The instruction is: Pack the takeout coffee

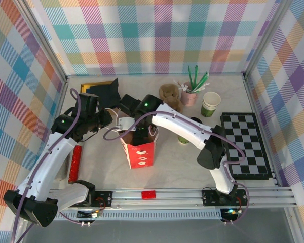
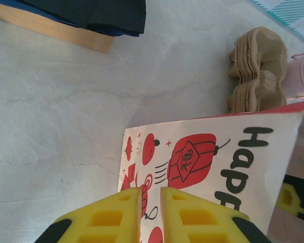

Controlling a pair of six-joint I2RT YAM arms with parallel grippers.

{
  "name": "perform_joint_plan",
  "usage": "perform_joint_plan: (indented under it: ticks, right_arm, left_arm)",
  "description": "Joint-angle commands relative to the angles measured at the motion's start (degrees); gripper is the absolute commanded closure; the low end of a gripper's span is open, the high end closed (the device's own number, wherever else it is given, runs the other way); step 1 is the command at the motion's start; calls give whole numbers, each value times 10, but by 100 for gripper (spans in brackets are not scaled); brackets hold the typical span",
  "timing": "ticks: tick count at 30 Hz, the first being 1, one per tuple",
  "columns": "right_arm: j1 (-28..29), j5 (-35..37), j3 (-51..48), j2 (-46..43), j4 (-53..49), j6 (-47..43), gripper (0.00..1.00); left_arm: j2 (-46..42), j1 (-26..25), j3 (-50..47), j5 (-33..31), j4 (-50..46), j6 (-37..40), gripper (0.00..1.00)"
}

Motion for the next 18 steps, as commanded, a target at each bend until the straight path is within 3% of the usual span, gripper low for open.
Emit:
perform_joint_plan:
  ticks: [1,18]
  right_arm:
    - [7,12,31,-41,-25,12,1]
    - [18,21,53,-56,-53,4,1]
  left_arm:
    - [-8,9,21,-6,-14,5,81]
    - [-15,9,39,-5,-26,6,80]
